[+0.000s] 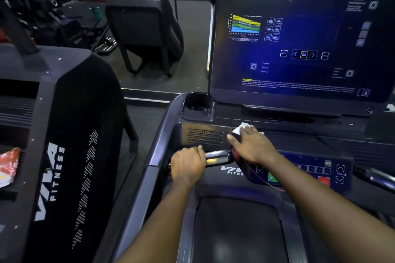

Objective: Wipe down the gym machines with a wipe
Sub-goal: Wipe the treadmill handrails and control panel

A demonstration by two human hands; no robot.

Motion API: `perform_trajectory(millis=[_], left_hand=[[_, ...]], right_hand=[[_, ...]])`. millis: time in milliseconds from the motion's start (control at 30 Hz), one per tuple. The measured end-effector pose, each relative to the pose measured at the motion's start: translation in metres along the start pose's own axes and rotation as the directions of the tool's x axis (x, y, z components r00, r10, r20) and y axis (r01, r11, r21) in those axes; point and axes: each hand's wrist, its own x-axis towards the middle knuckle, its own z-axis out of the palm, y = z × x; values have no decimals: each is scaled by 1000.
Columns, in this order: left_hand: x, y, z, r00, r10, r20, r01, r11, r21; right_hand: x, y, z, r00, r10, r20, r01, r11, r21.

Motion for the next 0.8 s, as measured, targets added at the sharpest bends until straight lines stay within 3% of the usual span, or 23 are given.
perform_trajectory(millis=[100, 267, 500, 800], left_hand=[[0, -1, -2, 999, 17, 34, -16, 999, -29], [3, -1, -3, 998, 14, 63, -11, 999, -38], [3, -4, -4, 997, 30, 71, -25, 997, -75], [3, -6, 1, 998, 42, 55, -40, 998, -45]], right_hand=[[-3, -2, -4, 1000, 22, 21, -22, 999, 25], [-22, 4, 9, 997, -14, -70, 12, 1000, -29], [9, 7, 1, 1000, 8, 9, -8, 1000, 29], [-12, -9, 14, 990, -34, -138, 15, 991, -132]])
